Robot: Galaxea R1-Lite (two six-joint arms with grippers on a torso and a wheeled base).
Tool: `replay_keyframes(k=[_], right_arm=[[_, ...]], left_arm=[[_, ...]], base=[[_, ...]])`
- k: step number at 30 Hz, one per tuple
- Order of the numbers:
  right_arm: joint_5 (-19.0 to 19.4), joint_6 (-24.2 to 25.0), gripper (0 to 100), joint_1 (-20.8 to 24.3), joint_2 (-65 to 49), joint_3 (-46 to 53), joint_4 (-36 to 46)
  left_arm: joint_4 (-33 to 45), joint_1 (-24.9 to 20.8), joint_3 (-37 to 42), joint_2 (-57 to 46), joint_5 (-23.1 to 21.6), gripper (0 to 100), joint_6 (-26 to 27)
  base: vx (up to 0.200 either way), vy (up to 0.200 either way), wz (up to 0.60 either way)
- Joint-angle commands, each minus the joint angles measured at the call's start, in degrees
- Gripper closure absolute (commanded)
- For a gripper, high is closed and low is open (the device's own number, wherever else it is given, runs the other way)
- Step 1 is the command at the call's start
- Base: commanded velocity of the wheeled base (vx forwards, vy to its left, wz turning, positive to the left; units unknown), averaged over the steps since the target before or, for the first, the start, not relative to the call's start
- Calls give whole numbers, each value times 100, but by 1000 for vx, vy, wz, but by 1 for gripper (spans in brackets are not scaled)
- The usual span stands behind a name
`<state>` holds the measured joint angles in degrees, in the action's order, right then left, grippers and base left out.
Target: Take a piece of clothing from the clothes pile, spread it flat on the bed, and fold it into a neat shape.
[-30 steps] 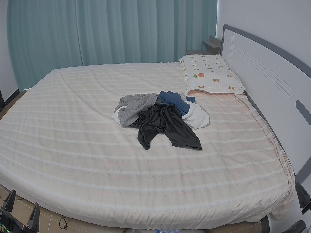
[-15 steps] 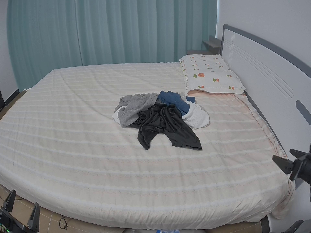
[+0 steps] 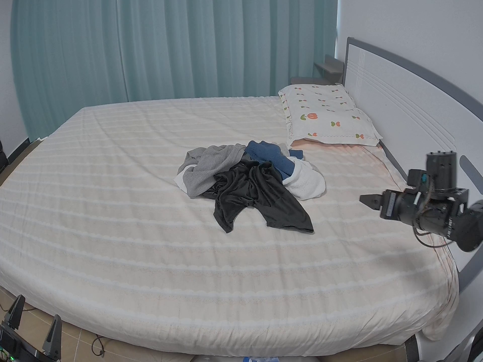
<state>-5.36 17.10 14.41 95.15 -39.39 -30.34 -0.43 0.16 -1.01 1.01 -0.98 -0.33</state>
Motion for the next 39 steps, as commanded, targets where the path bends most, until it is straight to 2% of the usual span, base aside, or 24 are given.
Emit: replay_keyframes(k=[1, 5, 13, 20, 28, 39], right_arm=[[-633, 838, 0, 484, 4231, -3488, -130], [-633, 1164, 0, 519, 4627, -4086, 2], [-633, 1911, 0, 528, 5304, -5158, 872], [-597, 2403, 0, 519, 5479, -5369, 1074], [-562, 2640, 0, 616, 5462, -5580, 1206], [-571, 2649, 0, 791, 5761, -5931, 1312]], left_arm=[[-1, 2, 101, -101, 1, 0, -2], [-1, 2, 101, -101, 1, 0, -11], [-1, 2, 101, -101, 1, 0, -2], [-1, 2, 101, -101, 1, 0, -2], [-1, 2, 101, -101, 1, 0, -2], [-1, 2, 101, -101, 1, 0, -2]], base=[[0, 0, 0], [0, 0, 0], [0, 0, 0], [0, 0, 0], [0, 0, 0], [0, 0, 0]])
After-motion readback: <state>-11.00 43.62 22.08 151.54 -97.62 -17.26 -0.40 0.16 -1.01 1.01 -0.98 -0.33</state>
